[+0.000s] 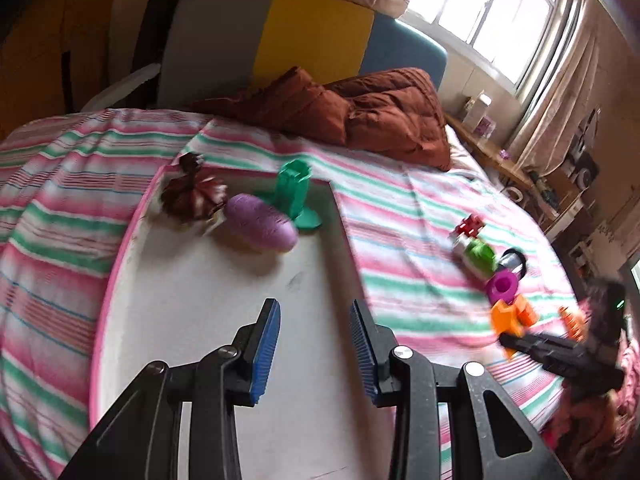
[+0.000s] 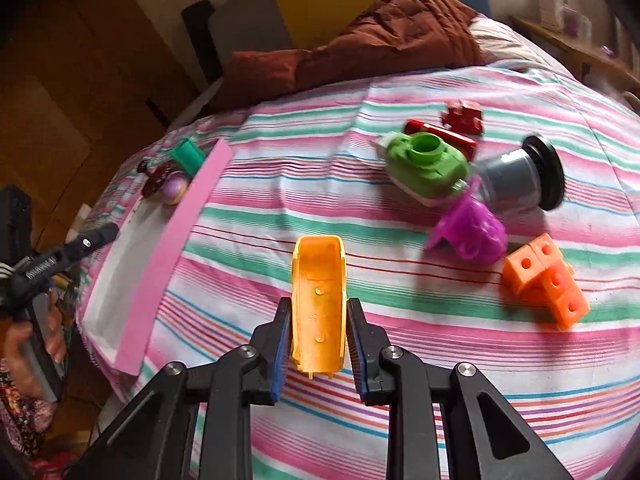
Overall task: Organize rigid objects
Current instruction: 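Carry the green spool into the tray and release it with the left tool, then carry the yellow scoop into the tray and open the right tool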
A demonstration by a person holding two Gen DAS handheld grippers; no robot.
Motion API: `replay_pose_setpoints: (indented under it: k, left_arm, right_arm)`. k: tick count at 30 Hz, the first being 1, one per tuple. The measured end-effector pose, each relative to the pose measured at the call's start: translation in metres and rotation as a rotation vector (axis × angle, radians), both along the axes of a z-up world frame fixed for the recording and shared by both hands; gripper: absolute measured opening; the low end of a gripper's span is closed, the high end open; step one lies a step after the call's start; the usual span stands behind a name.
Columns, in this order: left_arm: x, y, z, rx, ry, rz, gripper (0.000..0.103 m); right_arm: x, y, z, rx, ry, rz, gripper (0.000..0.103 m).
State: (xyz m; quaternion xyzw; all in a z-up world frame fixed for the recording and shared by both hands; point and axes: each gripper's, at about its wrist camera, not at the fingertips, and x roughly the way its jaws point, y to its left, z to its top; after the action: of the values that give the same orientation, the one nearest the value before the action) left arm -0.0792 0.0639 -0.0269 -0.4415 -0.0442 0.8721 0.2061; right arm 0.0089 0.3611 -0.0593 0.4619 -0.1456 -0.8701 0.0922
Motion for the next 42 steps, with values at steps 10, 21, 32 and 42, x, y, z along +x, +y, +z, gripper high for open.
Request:
replay_pose_setpoints:
  k: [10, 21, 32, 42]
  left_arm:
    - [0.029, -0.035, -0.007, -0.016, 0.041, 0.028, 0.036]
    - [0.047, -0.069, 0.001, -0.051, 0.112, 0.180, 0.036]
    - [0.044, -0.112, 0.000, 0.003, 0.082, 0.372, 0.036]
    - [0.044, -0.115, -0.007, 0.019, 0.055, 0.386, 0.036]
  right_arm:
    - [-0.042, -0.085, 0.028, -0.085, 0.012, 0.128, 0.026]
    - [-0.100, -0.188, 0.014, -0.094, -0.071, 0.240, 0.026]
    - [-0.154, -0.256, -0.018, -0.113, -0.172, 0.238, 0.026]
    - [-0.156, -0.261, -0.025, -0.287, -0.140, 0.188, 0.062]
